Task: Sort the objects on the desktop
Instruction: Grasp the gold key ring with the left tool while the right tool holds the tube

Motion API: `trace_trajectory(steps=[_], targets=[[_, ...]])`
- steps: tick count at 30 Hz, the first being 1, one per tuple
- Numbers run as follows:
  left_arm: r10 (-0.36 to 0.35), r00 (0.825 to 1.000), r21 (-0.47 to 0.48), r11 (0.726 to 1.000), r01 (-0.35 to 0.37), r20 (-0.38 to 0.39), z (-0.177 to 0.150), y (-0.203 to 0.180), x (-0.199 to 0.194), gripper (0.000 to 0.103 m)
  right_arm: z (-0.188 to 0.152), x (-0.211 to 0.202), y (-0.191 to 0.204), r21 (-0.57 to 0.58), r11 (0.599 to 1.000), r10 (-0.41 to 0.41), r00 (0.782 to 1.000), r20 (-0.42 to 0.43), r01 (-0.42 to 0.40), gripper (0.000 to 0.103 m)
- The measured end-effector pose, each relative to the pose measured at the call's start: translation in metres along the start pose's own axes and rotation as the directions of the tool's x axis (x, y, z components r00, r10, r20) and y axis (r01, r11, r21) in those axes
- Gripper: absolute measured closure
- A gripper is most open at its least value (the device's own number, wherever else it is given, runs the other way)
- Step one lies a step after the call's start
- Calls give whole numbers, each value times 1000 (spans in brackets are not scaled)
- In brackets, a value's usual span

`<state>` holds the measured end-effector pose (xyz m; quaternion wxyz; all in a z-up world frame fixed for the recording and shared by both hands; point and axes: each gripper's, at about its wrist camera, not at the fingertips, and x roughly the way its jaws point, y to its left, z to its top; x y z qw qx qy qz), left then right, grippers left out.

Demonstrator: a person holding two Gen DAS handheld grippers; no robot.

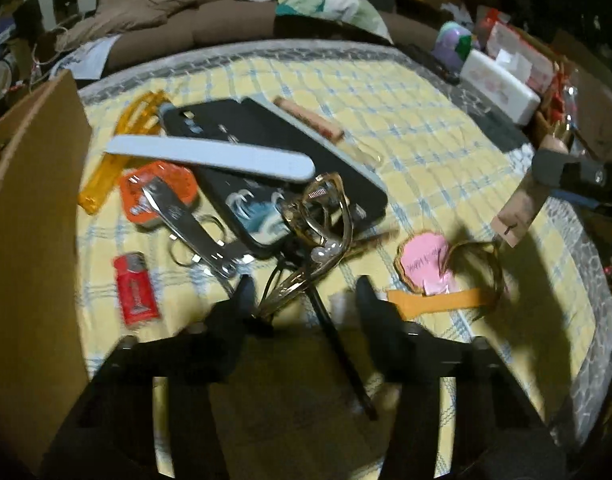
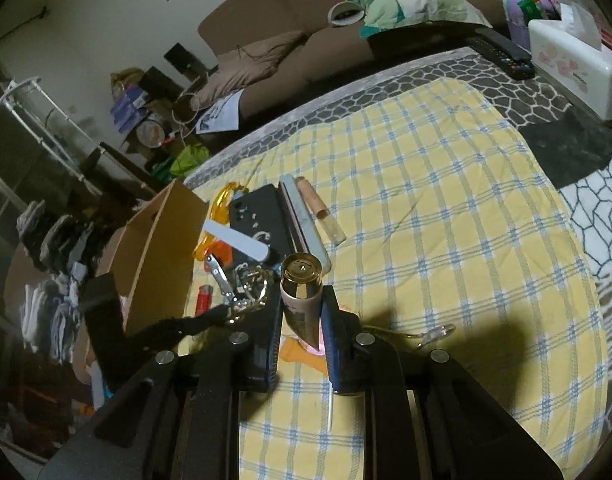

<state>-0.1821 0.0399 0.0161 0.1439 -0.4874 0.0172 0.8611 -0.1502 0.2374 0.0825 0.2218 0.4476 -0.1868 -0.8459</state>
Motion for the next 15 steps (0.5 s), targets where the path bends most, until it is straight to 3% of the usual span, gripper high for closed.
trace_trajectory(steps=[2, 9, 15], targets=[[10, 1000, 8, 1000, -10, -4, -5, -4, 3, 84, 1, 3, -1, -4, 1000, -6, 1000, -9, 6, 85], [-123, 990, -49, 992, 120, -70, -29, -9, -14, 94, 2, 3, 2, -5, 1000, 4, 1000, -24, -4, 85], [-199, 973, -81, 978, 190, -116, -56, -22, -53, 95, -11, -2, 18, -29, 999, 27, 999, -44, -28, 85]])
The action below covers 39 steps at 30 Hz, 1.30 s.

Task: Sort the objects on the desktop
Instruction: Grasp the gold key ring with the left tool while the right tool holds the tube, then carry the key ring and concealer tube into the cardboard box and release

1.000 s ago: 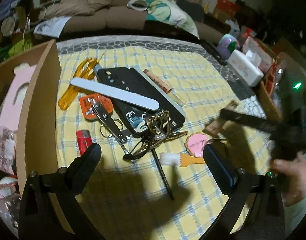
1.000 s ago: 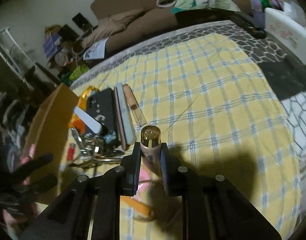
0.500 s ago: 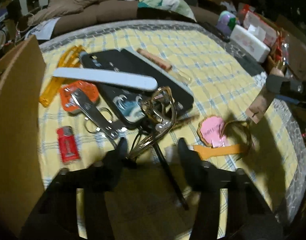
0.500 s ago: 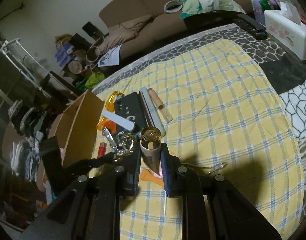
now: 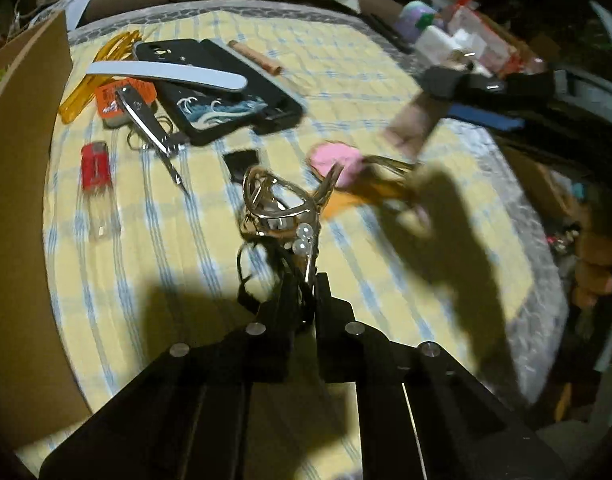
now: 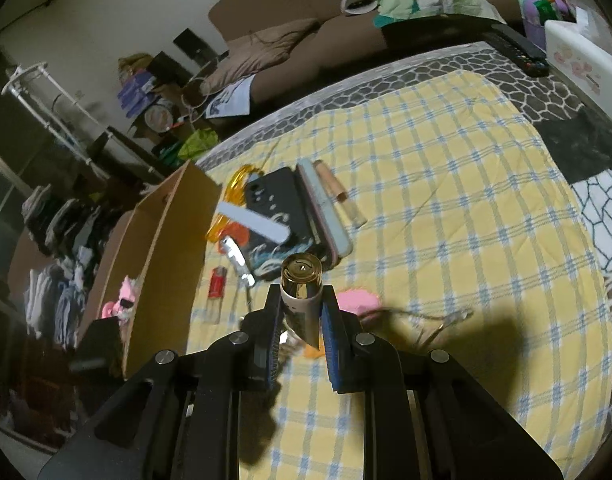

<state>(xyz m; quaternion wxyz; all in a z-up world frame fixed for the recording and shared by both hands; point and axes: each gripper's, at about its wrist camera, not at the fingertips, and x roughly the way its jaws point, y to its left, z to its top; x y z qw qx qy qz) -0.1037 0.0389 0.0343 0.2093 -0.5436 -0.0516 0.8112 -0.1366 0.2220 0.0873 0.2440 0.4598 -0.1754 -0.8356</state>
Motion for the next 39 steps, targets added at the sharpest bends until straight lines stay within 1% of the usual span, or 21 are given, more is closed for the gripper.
trace_trajectory(steps=[2, 4, 6, 8, 12, 15, 17, 19, 21, 27, 31, 33, 36, 39], targets=[[-28, 1000, -23, 999, 28, 5, -13, 0, -13, 95, -12, -3, 4, 8, 1000, 17, 1000, -7, -17, 85], [-36, 999, -30, 999, 36, 22, -22, 0, -26, 95, -21, -3, 8, 15, 999, 31, 999, -23, -31, 85], [-47, 998, -48, 998, 49, 42, -29, 4, -39, 96, -30, -4, 13, 10, 999, 35, 999, -34, -35, 85], [-76, 994, -84, 993, 82, 74, -30, 12, -51, 97, -36, -6, 20, 0, 999, 40, 998, -41, -40, 85], [-157, 976, -158, 971, 180, 149, -19, 33, -76, 99, -39, -16, 35, -15, 998, 65, 998, -18, -65, 85], [-168, 966, -166, 965, 202, 199, -5, 40, -98, 99, -36, -24, 49, -35, 996, 83, 997, 3, -83, 85], [-160, 961, -148, 969, 196, 225, 2, 41, -114, 99, -34, -28, 58, -46, 994, 99, 995, 11, -98, 85], [-141, 961, -129, 976, 175, 239, 6, 43, -125, 99, -33, -29, 65, -60, 993, 107, 994, 16, -106, 85], [-128, 960, -128, 978, 164, 249, 8, 48, -133, 99, -32, -29, 71, -72, 991, 112, 994, 17, -111, 85], [-105, 956, -177, 971, 158, 275, 9, 72, -145, 99, -32, -25, 78, -82, 990, 118, 993, 1, -118, 85], [-92, 948, -195, 968, 156, 304, 8, 87, -169, 99, -30, -24, 94, -102, 984, 147, 989, -3, -147, 85], [-66, 945, -201, 970, 137, 322, 8, 96, -184, 99, -27, -21, 107, -115, 979, 171, 985, -2, -170, 85], [-22, 939, -224, 969, 104, 342, 6, 116, -205, 99, -23, -11, 135, -135, 963, 232, 973, -10, -232, 85], [21, 939, -256, 964, 71, 342, 0, 139, -216, 99, -23, 10, 172, -183, 944, 271, 961, -50, -275, 85]])
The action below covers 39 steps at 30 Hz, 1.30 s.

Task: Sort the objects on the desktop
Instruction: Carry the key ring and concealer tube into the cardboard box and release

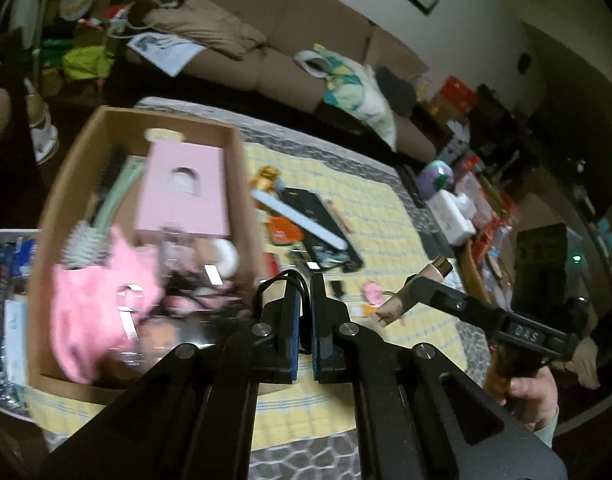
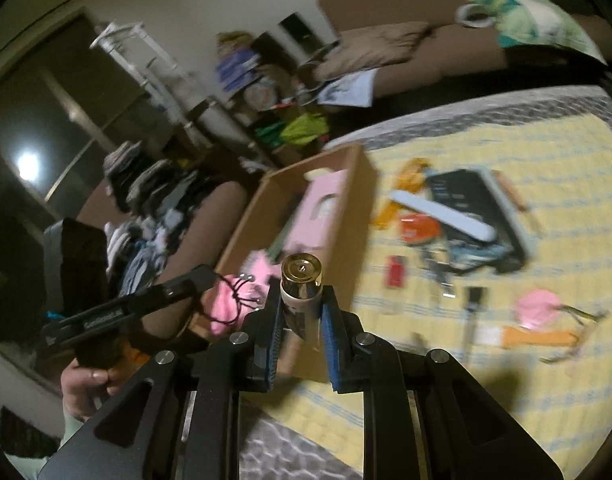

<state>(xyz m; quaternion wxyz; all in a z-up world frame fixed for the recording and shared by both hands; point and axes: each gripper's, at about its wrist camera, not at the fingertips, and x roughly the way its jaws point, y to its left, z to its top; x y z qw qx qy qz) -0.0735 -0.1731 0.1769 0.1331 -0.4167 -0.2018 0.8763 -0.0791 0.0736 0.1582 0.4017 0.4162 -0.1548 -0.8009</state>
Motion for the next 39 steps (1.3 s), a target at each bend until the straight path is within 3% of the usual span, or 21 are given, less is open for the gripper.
trace_trajectory(steps=[6, 13, 20, 23, 24, 26, 30, 32, 36, 38, 39], targets=[[69, 998, -60, 996, -69, 2, -3, 55, -12, 99, -3, 70, 43, -56, 997, 47, 994, -102, -53, 85], [127, 992, -115, 985, -129, -25, -14, 110, -19, 99, -13, 150, 64, -13, 993, 109, 964, -241, -115, 85], [166, 982, -131, 975, -177, -91, -22, 136, -6, 99, -25, 209, 85, -56, 995, 58, 931, -361, -84, 84], [207, 972, -138, 965, -221, -112, -26, 144, -2, 98, -26, 223, 86, -81, 996, 0, 929, -370, -32, 78], [204, 972, -148, 964, -220, -113, -26, 147, -2, 97, -25, 222, 85, -79, 997, -8, 931, -365, -22, 75], [195, 975, -163, 964, -211, -110, -28, 152, -6, 77, -21, 213, 83, -58, 998, 4, 944, -331, -25, 64], [213, 973, -160, 961, -225, -86, -28, 151, -18, 66, -10, 183, 83, -66, 998, 1, 967, -253, -19, 56], [206, 976, -164, 963, -215, -70, -27, 148, -27, 52, -6, 165, 83, -77, 997, -6, 974, -227, -11, 49], [237, 971, -130, 962, -239, -31, -22, 131, -41, 47, -4, 137, 81, -96, 995, -36, 980, -193, 18, 38], [244, 970, -106, 964, -244, -12, -21, 119, -46, 40, -5, 118, 76, -95, 995, -56, 984, -167, 40, 20], [234, 972, -101, 967, -234, -5, -22, 112, -48, 37, -5, 110, 73, -93, 994, -68, 986, -155, 53, 17]])
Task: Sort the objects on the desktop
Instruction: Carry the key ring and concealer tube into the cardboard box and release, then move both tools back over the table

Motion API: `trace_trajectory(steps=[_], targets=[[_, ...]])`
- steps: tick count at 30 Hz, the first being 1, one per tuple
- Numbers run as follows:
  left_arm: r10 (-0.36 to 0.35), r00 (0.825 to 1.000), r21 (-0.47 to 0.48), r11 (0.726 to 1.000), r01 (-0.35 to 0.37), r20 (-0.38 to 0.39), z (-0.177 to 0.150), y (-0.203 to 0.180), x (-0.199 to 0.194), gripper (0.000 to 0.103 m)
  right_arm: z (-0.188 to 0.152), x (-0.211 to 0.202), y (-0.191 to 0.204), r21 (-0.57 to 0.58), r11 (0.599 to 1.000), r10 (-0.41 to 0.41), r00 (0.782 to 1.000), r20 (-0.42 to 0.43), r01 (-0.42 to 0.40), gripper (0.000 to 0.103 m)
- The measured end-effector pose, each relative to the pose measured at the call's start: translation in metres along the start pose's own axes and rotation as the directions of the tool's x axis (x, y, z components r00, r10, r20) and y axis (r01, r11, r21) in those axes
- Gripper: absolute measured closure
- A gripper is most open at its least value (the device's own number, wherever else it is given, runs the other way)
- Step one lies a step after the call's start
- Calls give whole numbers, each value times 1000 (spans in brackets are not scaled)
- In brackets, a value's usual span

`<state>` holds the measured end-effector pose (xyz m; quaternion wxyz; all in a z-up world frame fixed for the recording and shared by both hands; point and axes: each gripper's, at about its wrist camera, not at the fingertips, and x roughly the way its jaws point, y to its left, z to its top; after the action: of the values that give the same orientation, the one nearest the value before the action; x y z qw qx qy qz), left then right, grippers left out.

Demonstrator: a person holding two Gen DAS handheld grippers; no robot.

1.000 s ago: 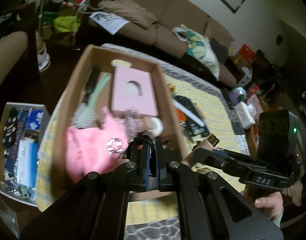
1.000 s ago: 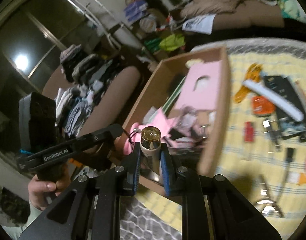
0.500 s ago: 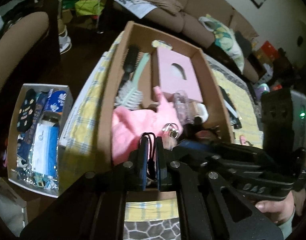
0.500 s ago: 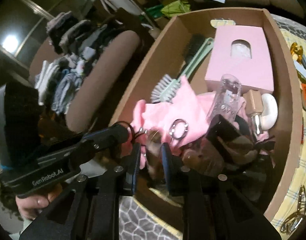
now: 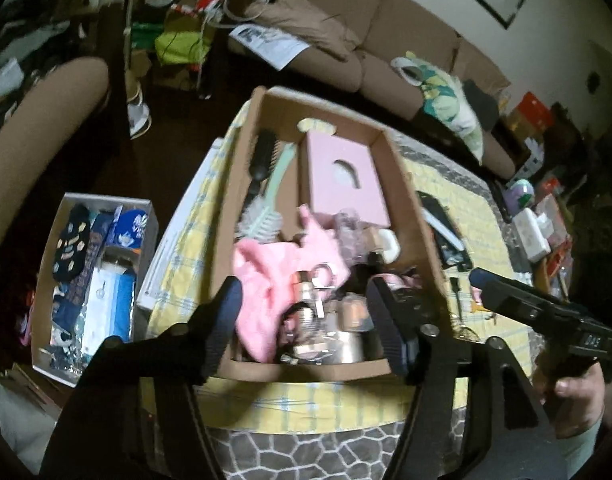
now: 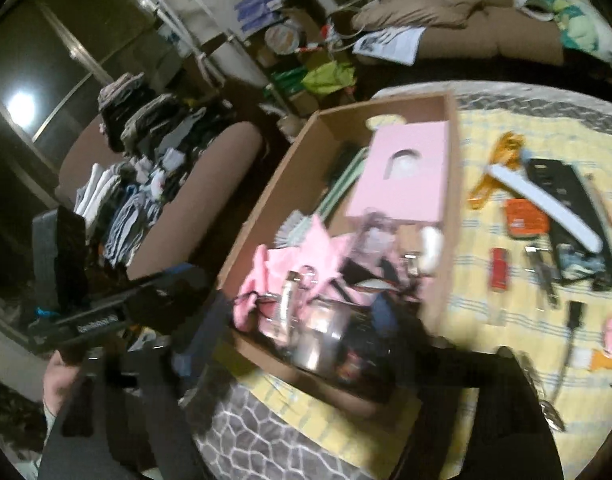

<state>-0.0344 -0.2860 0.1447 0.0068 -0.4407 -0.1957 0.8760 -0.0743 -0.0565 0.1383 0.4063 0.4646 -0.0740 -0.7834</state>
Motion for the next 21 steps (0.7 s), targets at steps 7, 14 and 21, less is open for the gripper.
trace_trajectory(steps=[7, 14, 21], targets=[[-67, 998, 82, 994, 67, -1, -18, -56, -5, 29, -21, -69, -49, 57, 990, -130, 990, 63, 126, 14], [-141, 986, 168, 973, 155, -95, -56, -131, 23, 28, -52, -124, -113, 169, 953, -271, 958, 98, 252, 13], [-135, 979, 332, 926, 180, -155, -100, -208, 62, 27, -79, -151, -167, 273, 922, -312, 944, 107, 274, 13]])
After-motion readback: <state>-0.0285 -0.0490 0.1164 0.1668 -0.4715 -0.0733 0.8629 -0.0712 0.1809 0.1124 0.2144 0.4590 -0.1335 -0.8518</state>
